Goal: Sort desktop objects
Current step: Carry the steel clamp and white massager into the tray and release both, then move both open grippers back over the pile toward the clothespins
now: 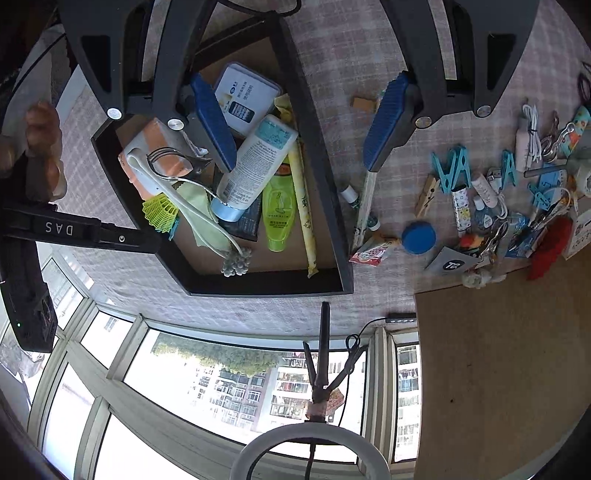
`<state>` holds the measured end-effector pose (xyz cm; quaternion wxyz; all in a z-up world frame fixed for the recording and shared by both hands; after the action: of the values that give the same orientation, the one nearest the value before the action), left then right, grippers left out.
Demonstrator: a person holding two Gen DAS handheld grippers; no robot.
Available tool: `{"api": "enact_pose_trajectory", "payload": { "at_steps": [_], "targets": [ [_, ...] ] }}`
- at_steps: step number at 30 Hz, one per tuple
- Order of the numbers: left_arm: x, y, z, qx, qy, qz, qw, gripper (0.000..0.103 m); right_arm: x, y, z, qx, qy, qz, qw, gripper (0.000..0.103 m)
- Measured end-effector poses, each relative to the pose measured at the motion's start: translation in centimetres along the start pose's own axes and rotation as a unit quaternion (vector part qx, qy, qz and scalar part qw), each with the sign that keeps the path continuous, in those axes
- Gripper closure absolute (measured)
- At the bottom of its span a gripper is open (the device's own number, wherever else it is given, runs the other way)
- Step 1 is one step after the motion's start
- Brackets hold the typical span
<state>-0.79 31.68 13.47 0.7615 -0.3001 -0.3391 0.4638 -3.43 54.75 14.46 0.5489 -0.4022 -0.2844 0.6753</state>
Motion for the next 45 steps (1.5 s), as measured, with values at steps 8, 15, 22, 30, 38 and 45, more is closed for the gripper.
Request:
{"api": "enact_pose_trajectory", "payload": {
  "at_steps": [8, 15, 22, 30, 38, 45],
  "targets": [
    [-6.8, -2.0, -3.0, -0.004, -0.043, 0.046, 0.9980, 0.036, -3.2, 1.1, 0.2, -0.007, -0.026, 0.013, 1.000, 0.051],
    [-13.9, -4.0, -6.3, -0.013, -0.100, 0.089, 0.9910, 0.044, -8.3, 3.3, 0.1, -0.022, -0.067, 0.029, 0.997, 0.051],
    [-16.7, -4.1, -7.0, -0.017, -0.113, 0.096, 0.9888, 0.047, -13.7, 7.0, 1.1, -0.055, -0.087, 0.052, 0.993, 0.052],
    [-16.8, -0.2, -5.5, -0.033, -0.102, 0.078, 0.9912, 0.052, -19.0, 13.1, 2.8, -0.102, -0.099, 0.044, 0.989, 0.061],
    [-17.0, 4.4, -4.2, -0.063, -0.073, 0.073, 0.9926, 0.060, -20.6, 18.9, 3.5, -0.159, -0.081, 0.034, 0.983, 0.069],
    [-17.8, 6.1, -3.6, -0.074, -0.068, 0.073, 0.9922, 0.064, -20.9, 21.5, 3.7, -0.176, -0.070, 0.024, 0.982, 0.072]
  ]
}}
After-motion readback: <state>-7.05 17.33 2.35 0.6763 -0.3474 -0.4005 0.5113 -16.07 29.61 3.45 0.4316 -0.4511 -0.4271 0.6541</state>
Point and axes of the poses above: each gripper's, at about its wrist camera, not at the fingertips, and y roughly the way its jaws point, x to its right, z to its top, the point moved 1 cm from there along y, roughly the way its jaws point, and after that the axes turned 4 degrees about -z, right-handed, at the moved point
